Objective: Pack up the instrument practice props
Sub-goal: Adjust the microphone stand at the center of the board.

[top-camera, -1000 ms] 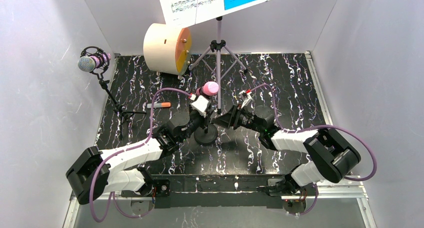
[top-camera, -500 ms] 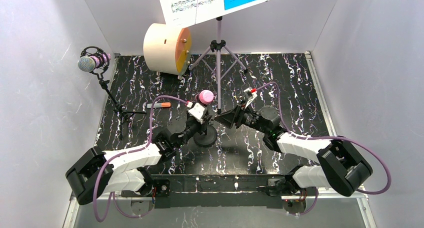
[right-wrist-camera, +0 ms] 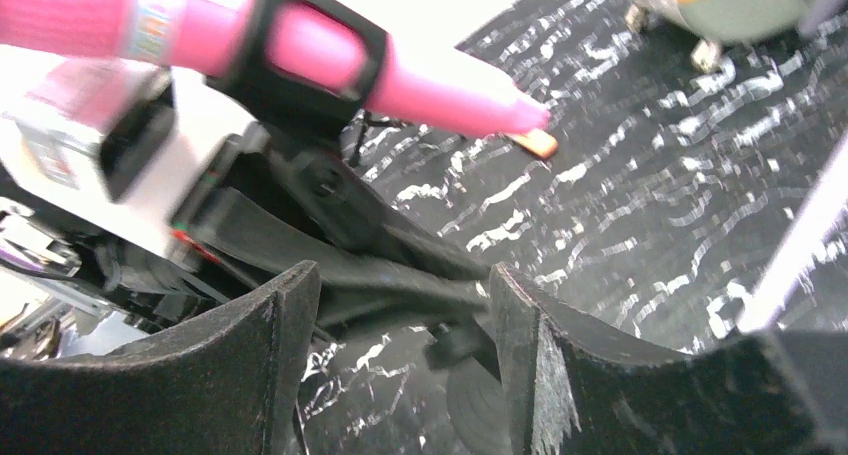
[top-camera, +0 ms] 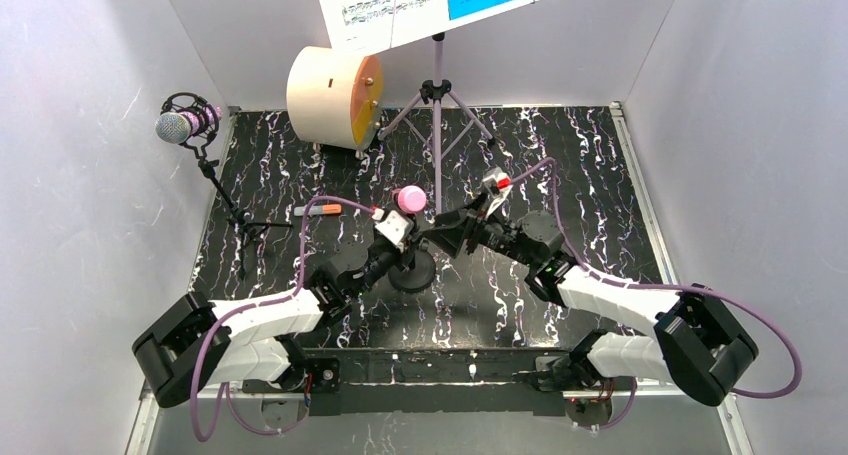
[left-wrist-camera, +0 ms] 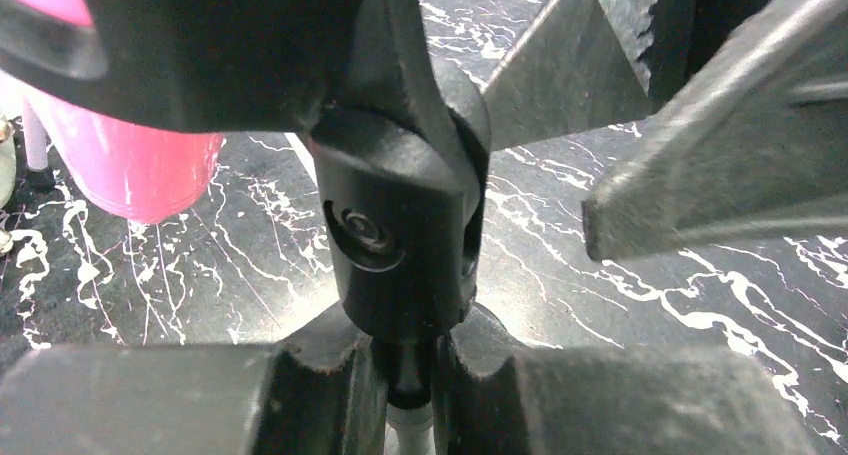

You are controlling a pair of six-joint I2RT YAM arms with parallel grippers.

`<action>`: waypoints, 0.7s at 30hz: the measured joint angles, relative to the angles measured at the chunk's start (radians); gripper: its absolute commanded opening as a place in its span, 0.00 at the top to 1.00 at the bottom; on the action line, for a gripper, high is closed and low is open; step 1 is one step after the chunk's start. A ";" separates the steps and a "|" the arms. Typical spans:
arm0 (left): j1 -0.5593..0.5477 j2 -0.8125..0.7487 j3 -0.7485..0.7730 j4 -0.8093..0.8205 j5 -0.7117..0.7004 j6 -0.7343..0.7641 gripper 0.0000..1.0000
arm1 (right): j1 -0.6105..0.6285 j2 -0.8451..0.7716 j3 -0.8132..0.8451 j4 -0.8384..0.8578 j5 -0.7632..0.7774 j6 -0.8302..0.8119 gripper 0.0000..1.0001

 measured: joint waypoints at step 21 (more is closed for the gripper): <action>0.003 0.001 -0.018 0.037 0.062 0.023 0.91 | 0.240 0.085 0.156 0.009 0.304 -0.279 0.73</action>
